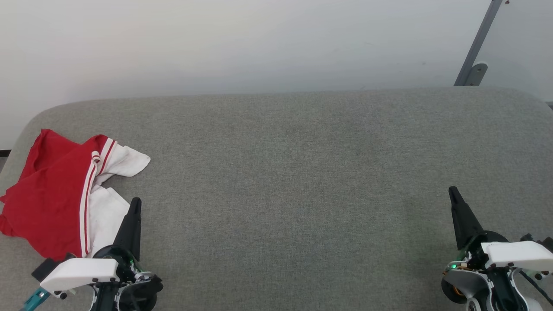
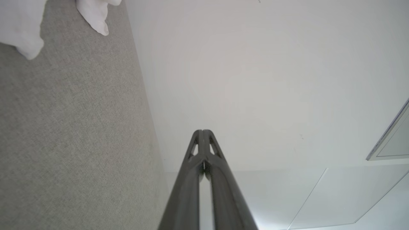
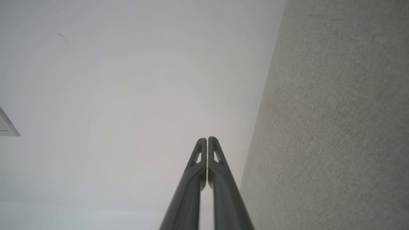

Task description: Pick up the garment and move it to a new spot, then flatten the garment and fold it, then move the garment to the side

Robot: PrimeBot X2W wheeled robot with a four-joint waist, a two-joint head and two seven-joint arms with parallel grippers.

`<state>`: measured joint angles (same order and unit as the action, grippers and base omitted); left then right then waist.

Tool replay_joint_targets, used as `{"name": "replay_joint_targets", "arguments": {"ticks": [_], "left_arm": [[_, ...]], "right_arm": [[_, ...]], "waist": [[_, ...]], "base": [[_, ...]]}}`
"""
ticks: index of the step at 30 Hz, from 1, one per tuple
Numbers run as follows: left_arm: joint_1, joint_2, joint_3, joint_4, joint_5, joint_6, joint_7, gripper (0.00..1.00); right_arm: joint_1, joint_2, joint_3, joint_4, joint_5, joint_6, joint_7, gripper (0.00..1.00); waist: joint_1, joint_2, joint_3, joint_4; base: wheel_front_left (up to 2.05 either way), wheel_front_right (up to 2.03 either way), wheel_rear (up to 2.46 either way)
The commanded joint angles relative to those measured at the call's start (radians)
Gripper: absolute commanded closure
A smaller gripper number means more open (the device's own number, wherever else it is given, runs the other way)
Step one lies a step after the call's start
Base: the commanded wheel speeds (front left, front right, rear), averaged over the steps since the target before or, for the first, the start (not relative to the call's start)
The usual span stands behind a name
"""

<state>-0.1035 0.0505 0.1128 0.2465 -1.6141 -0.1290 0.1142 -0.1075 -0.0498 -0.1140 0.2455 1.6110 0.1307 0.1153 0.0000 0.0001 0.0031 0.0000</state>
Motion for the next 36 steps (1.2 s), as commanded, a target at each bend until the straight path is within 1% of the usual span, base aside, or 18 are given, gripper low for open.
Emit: {"name": "replay_joint_targets", "arguments": {"ticks": [1,30,31,36], "left_arm": [[-0.014,0.0,0.001,-0.001,0.003,-0.004,0.002,1.0],[-0.014,0.0,0.001,-0.001,0.003,-0.004,0.001,1.0],[0.0,0.0,0.0,0.0,0.0,0.0,0.0,0.0],[0.026,-0.008,-0.001,0.03,0.004,0.001,-0.005,0.0]], "right_arm": [[-0.004,0.001,0.0,0.0,0.004,0.0,-0.001,1.0],[-0.004,0.001,0.001,0.001,0.004,0.0,-0.001,1.0],[0.0,0.0,0.0,0.0,0.0,0.0,0.0,0.0],[0.025,0.004,0.001,0.035,-0.001,0.0,-0.001,0.0]], "waist": [[0.0,-0.0001,0.0,0.0],[0.0,-0.0001,0.0,0.0],[0.0,-0.0001,0.0,0.0],[0.0,-0.0001,0.0,0.0]], "base": [[0.0,0.0,0.0],[0.0,0.0,0.0],[0.0,0.0,0.0],[0.0,0.0,0.0]]}}
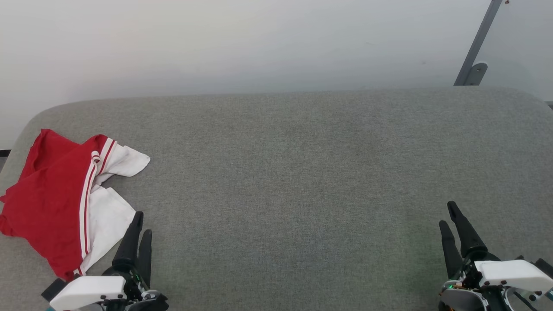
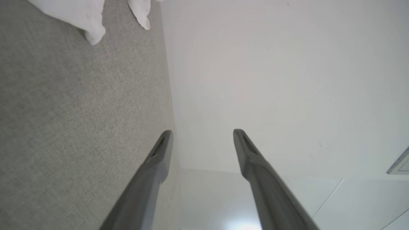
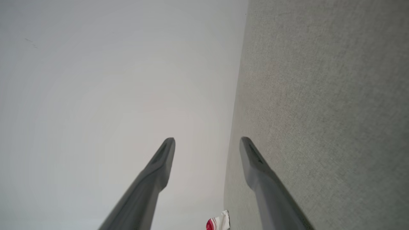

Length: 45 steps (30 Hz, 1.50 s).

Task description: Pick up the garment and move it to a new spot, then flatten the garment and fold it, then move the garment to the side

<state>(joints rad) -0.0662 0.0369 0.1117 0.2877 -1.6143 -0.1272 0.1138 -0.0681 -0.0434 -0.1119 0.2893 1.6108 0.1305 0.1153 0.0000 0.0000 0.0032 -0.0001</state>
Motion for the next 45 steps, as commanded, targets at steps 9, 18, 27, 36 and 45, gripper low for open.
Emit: {"name": "replay_joint_targets", "arguments": {"ticks": [9,18,27,36,45], "left_arm": [[-0.027,0.036,-0.018,-0.026,0.088,-0.001,-0.057,0.0],[-0.031,0.043,-0.014,-0.045,0.272,-0.001,-0.093,0.0],[-0.019,0.05,-0.017,-0.075,0.526,0.019,-0.13,0.0],[-0.005,0.066,-0.044,-0.101,0.717,0.04,-0.164,0.0],[-0.005,0.097,-0.092,-0.104,0.873,0.082,-0.195,0.0]], "right_arm": [[-0.058,-0.031,0.011,-0.004,-0.051,0.0,-0.035,0.0],[-0.08,-0.081,0.063,-0.001,-0.174,0.0,-0.092,0.0],[-0.109,-0.111,0.08,0.013,-0.373,0.0,-0.131,0.0],[-0.118,-0.12,0.068,0.001,-0.608,0.0,-0.165,0.0],[-0.126,-0.133,0.087,0.008,-0.798,0.0,-0.196,0.0]], "waist": [[0.0,0.0,0.001,0.001],[0.0,0.0,0.002,0.003],[0.0,0.0,0.005,0.004],[0.0,0.0,0.006,0.008],[0.0,0.0,0.008,0.009]], "base": [[0.0,0.0,0.0],[0.0,0.0,0.0],[0.0,0.0,0.0],[0.0,0.0,0.0],[0.0,0.0,0.0]]}}
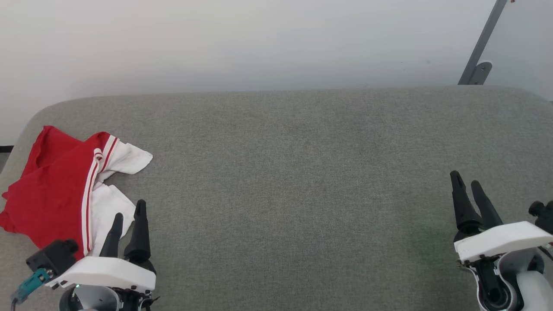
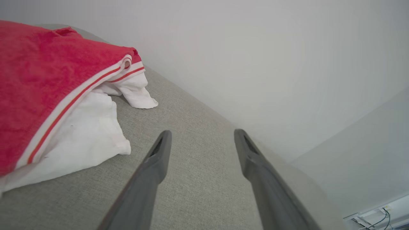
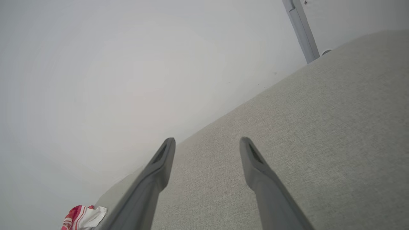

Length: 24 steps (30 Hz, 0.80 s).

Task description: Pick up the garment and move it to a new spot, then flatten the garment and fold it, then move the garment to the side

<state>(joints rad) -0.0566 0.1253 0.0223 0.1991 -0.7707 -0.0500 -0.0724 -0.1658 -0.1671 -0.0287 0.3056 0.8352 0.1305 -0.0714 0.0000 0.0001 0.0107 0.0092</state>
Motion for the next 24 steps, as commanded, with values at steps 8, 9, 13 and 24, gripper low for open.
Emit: {"name": "replay_joint_targets", "arguments": {"ticks": [8,9,13,24], "left_arm": [[-0.017,0.033,-0.039,-0.018,0.13,0.039,-0.034,0.0],[-0.018,0.035,-0.043,-0.018,0.144,0.043,-0.037,0.0],[-0.021,0.046,-0.062,-0.023,0.191,0.062,-0.048,0.0],[-0.02,0.067,-0.095,-0.029,0.292,0.096,-0.077,0.0]], "right_arm": [[-0.041,-0.017,0.011,0.004,-0.155,0.0,-0.034,0.0],[-0.043,-0.018,0.012,0.005,-0.169,0.0,-0.038,0.0],[-0.051,-0.022,0.012,0.01,-0.216,0.0,-0.049,0.0],[-0.055,-0.023,0.004,0.016,-0.31,0.0,-0.078,0.0]], "waist": [[0.0,-0.0001,0.004,0.0],[0.0,-0.0001,0.005,0.0],[0.0,-0.0001,0.009,0.001],[0.0,-0.0001,0.014,0.006]], "base": [[0.0,0.0,0.0],[0.0,0.0,0.0],[0.0,0.0,0.0],[0.0,0.0,0.0]]}}
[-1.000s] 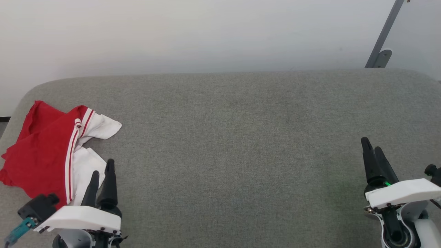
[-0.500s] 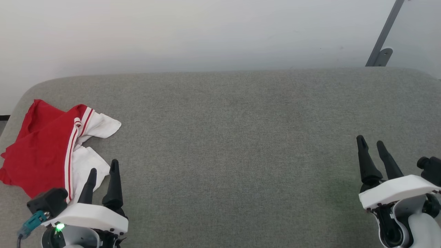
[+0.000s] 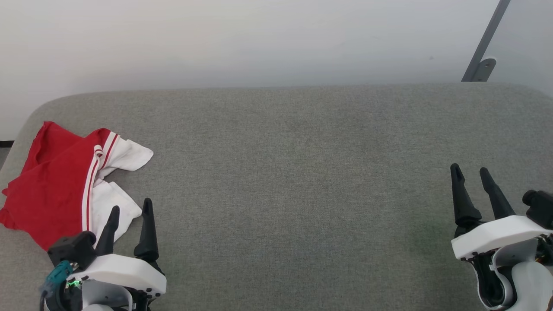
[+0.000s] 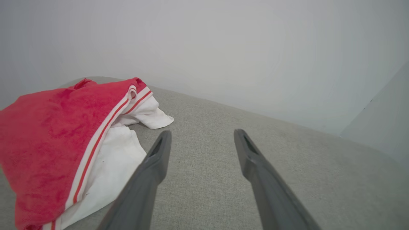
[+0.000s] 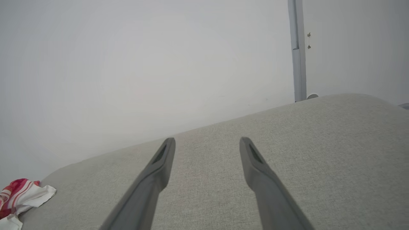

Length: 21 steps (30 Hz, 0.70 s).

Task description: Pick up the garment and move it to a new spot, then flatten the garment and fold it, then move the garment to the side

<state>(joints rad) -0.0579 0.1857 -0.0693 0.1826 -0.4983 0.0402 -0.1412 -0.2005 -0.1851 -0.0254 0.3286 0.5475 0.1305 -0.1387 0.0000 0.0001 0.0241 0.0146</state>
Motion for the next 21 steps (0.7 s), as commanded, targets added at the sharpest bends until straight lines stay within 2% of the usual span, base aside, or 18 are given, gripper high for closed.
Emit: {"name": "replay_joint_targets", "arguments": {"ticks": [1,10,21], "left_arm": [[-0.018,0.009,-0.006,-0.012,0.029,0.008,-0.011,0.0],[-0.016,0.015,-0.004,-0.014,0.092,0.023,-0.032,0.0],[-0.001,0.019,0.001,-0.018,0.176,0.011,-0.058,0.0]], "right_arm": [[-0.02,-0.006,0.001,-0.007,-0.033,0.0,-0.013,0.0],[-0.025,-0.014,0.018,0.0,-0.082,0.0,-0.036,0.0],[-0.031,-0.022,0.012,0.004,-0.153,0.0,-0.061,0.0]], "waist": [[0.0,-0.0001,0.001,0.001],[0.0,-0.0001,0.008,0.0],[0.0,-0.0001,0.012,0.004]], "base": [[0.0,0.0,0.0],[0.0,0.0,0.0],[0.0,0.0,0.0]]}}
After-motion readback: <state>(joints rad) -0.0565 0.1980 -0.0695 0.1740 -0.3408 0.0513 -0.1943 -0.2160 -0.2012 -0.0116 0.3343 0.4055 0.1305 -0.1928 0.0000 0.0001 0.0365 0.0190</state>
